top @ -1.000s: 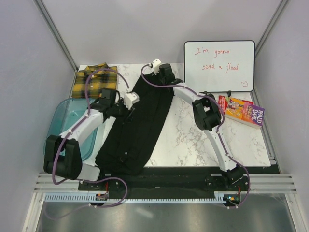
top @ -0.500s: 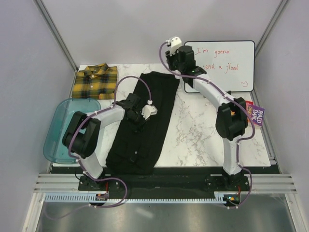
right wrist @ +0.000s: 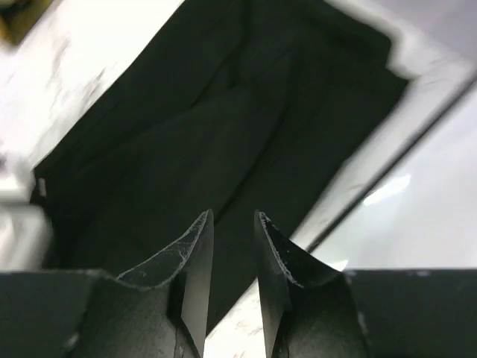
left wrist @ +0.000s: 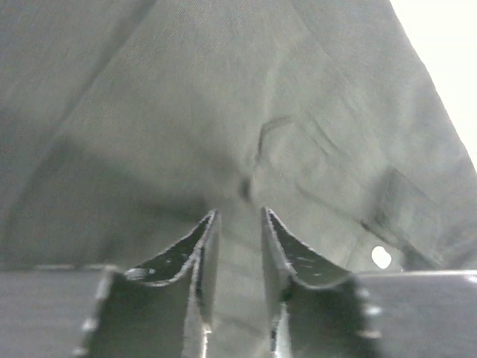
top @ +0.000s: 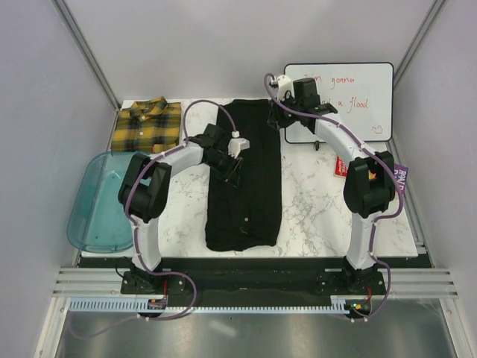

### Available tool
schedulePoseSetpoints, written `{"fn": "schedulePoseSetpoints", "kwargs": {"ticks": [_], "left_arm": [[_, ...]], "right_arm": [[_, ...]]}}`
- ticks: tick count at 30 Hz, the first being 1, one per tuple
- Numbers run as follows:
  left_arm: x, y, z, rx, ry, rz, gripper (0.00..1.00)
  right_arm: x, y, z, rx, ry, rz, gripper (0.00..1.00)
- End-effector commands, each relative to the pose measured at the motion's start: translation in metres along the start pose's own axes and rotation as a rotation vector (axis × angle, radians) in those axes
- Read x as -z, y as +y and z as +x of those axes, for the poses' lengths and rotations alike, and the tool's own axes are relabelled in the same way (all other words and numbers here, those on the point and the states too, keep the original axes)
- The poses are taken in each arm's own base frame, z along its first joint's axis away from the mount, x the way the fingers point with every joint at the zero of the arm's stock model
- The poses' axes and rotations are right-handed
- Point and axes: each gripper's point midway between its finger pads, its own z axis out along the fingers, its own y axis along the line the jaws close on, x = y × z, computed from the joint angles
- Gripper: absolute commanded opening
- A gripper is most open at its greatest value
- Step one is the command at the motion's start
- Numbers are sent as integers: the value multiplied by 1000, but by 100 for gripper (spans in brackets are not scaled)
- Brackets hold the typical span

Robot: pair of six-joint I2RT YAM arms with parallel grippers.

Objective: Fold and stack the long sleeve shirts
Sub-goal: Fold the shirt

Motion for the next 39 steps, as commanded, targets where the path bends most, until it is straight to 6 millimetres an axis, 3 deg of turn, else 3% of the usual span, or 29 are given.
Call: {"fn": "schedulePoseSetpoints", "kwargs": {"ticks": [1,2,3,4,5,7,8,10,11,12,13,15,16,17,19,20,22,23,29,33,35,36,39], "left_arm": [[53,-49,-17,-27,-162,190,40],[72,-59,-23,-78,-204,177,42],[75,-62,-11,-90,-198,174,43],[80,-63,-6,-143,-200,163,45],[92,-71,2,-172,-192,159,47],[95,-77,26,-257,-147,180,48],[99,-86,38,-273,-128,215,50],[106,-97,58,-393,-147,225,52],[105,-104,65,-434,-151,234,61],[105,-109,73,-493,-170,204,63],[102,-110,73,-516,-177,167,63],[88,-117,73,-641,-193,75,65],[90,-111,67,-660,-203,-44,66],[77,-131,77,-727,-186,-30,65],[70,-137,64,-799,-223,-125,66],[60,-159,69,-874,-219,-97,66],[47,-171,68,-951,-212,-122,67],[39,-192,73,-1013,-210,-88,67],[6,-235,74,-1208,-216,-100,74],[-20,-236,72,-1266,-163,-152,73],[-27,-238,56,-1273,-193,-207,70],[-39,-232,59,-1295,-162,-223,69],[-49,-224,51,-1321,-158,-286,65]], "right_arm": [[22,59,49,-8,160,-285,37],[30,64,61,-12,201,-310,36],[36,73,70,-4,222,-352,36],[42,80,91,-27,273,-380,36],[53,88,94,-30,281,-408,36],[72,110,130,-75,372,-483,36],[83,122,133,-72,379,-508,36],[100,139,164,-120,461,-545,35],[109,144,166,-130,465,-547,35],[113,147,173,-155,484,-549,36],[119,151,189,-186,521,-553,37],[125,156,196,-221,533,-558,37],[127,158,201,-234,543,-560,37],[125,158,199,-248,528,-556,37],[123,160,198,-273,518,-556,36],[118,162,195,-289,504,-558,36],[112,163,195,-305,503,-565,35],[108,165,198,-314,514,-573,34],[96,170,210,-325,540,-585,33],[93,174,225,-333,575,-588,32],[91,174,232,-326,588,-583,32],[91,174,235,-326,596,-582,32],[90,173,242,-313,611,-574,32]]}}
